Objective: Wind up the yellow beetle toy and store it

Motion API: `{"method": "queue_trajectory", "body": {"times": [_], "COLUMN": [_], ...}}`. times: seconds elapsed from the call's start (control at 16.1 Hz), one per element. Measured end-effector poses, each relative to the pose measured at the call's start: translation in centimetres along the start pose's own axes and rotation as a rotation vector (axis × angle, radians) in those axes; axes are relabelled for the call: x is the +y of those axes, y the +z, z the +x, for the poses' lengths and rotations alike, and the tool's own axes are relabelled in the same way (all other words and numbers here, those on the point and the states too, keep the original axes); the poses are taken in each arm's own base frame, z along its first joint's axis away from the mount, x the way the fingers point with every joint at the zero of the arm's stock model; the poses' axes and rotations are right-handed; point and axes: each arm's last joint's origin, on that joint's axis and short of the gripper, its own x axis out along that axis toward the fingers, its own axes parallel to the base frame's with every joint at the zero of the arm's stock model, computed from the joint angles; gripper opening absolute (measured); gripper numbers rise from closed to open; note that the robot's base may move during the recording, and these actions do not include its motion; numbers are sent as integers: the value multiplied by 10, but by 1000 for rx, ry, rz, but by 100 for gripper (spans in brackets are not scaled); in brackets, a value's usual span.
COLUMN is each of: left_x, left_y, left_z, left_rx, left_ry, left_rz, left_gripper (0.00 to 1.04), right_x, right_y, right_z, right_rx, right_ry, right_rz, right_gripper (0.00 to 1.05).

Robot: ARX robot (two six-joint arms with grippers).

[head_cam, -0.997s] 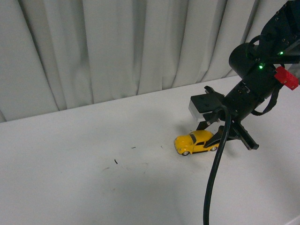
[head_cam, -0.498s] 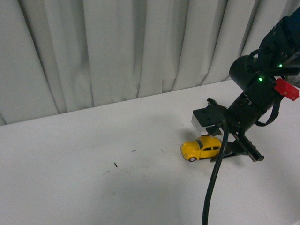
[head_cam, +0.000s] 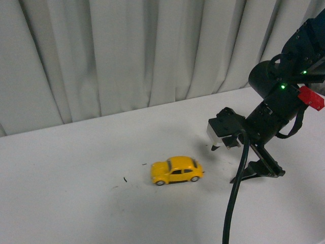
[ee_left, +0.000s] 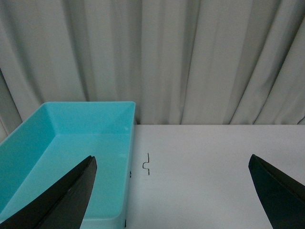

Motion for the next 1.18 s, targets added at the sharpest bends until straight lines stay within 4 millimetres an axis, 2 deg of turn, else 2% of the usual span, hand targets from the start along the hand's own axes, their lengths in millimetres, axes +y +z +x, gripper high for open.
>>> {"method": "queue_trajectory", "body": {"times": [0.93, 1.06, 1.18], "left_x": [0, 0, 0], "left_y": [0, 0, 0], "left_z": [0, 0, 0], "left_rx": [0, 0, 0], "left_ry": [0, 0, 0], "left_rz": [0, 0, 0], "left_gripper": [98, 98, 98], "right_x": [7, 8, 3], "right_y": [3, 7, 18], "right_z": [-5, -12, -34], "right_rx": [12, 21, 17], "right_ry": [-17, -33, -99], "right_rz": [-10, -22, -59], "right_gripper": [98, 98, 98]}}
